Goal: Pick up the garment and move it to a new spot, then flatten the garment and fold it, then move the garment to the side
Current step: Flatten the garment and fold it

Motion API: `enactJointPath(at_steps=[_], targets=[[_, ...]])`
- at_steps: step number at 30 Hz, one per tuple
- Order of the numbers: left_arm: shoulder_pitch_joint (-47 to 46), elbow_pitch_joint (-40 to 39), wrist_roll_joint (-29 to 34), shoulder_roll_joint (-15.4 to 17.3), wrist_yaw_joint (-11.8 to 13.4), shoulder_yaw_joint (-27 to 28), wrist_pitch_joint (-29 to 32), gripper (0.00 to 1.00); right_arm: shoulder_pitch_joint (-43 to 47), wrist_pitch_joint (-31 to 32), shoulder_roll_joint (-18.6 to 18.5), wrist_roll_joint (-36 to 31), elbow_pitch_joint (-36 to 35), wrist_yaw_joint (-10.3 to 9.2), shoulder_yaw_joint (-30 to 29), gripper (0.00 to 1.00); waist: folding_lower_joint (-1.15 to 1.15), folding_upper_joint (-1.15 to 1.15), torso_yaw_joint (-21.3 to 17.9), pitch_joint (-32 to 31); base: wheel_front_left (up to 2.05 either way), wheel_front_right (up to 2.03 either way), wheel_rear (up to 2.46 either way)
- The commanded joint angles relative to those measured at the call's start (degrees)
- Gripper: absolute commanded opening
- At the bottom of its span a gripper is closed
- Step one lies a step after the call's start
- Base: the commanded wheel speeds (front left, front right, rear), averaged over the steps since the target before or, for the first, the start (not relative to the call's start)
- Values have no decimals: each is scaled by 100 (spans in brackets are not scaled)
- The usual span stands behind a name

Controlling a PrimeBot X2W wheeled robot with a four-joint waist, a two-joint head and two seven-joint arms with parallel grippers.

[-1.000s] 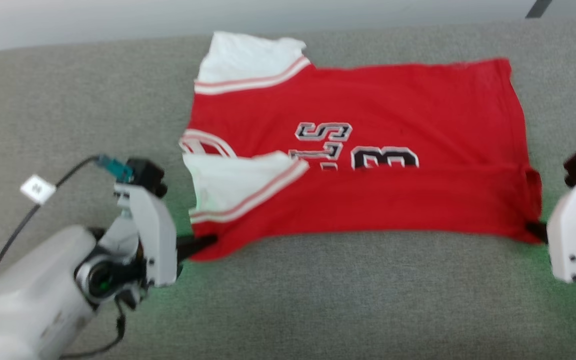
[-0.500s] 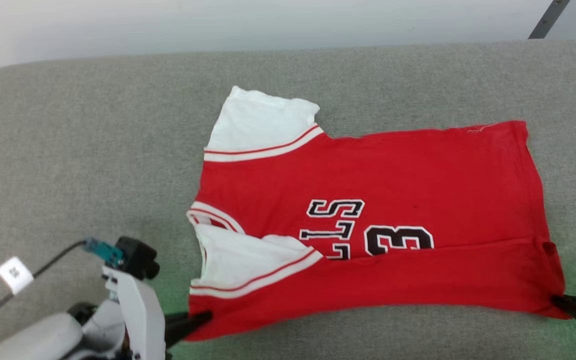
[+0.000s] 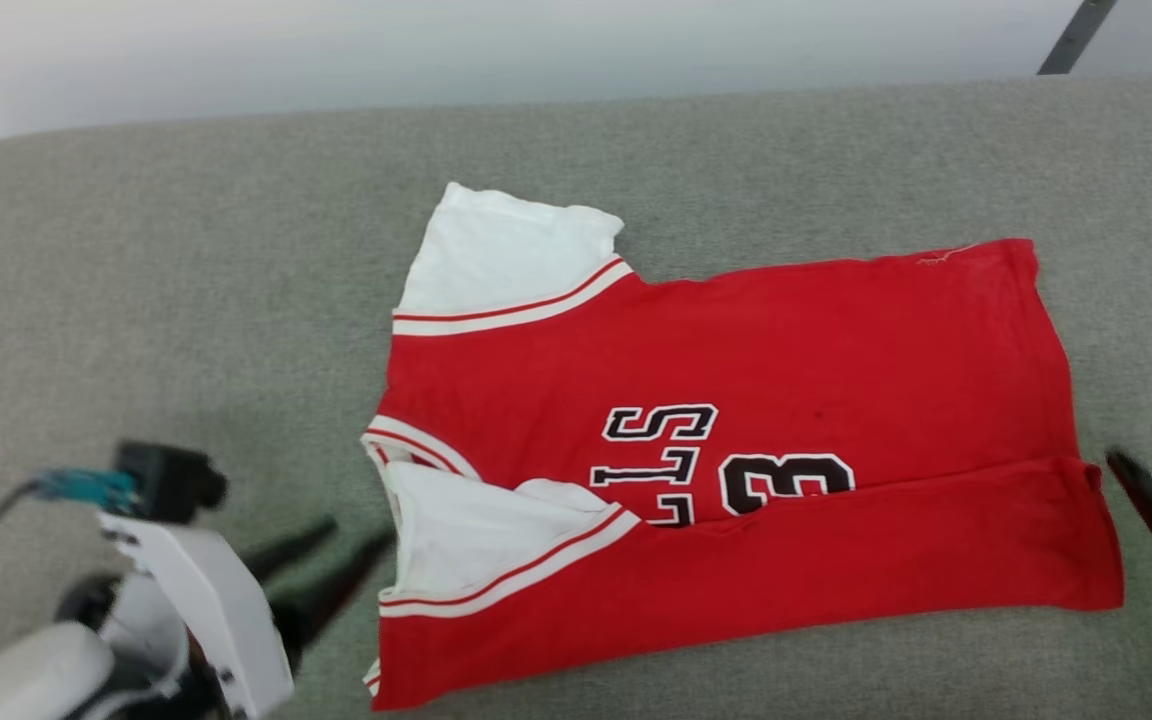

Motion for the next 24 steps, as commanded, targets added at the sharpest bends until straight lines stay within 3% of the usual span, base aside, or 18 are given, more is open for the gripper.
enactJointPath(at_steps=[1, 7, 12, 19, 24], targets=[[24, 24, -20, -24, 49, 115, -182, 100, -149, -270, 111, -104, -42, -4, -7, 100, 0, 0, -39, 6, 0, 0, 0], [-333, 741, 460, -314, 160, 507, -1127, 100, -644, -2025, 684, -639, 155, -5, 243, 100, 0, 0, -273, 66, 0, 0, 0], [-1034, 1815, 758, -745, -109, 702, -1404, 100, -1017, -3061, 1097, -990, 480, -5, 435, 100, 0, 0, -594, 245, 0, 0, 0], [-2519, 3449, 1109, -1231, -621, 668, -814, 100, -1147, -3688, 1458, -1124, 620, -5, 542, 100, 0, 0, -1193, 554, 0, 0, 0], [-3307, 4675, 1210, -1477, -882, 468, -18, 100, -1098, -3857, 1574, -1144, 561, -5, 636, 100, 0, 0, -1661, 706, 0, 0, 0]])
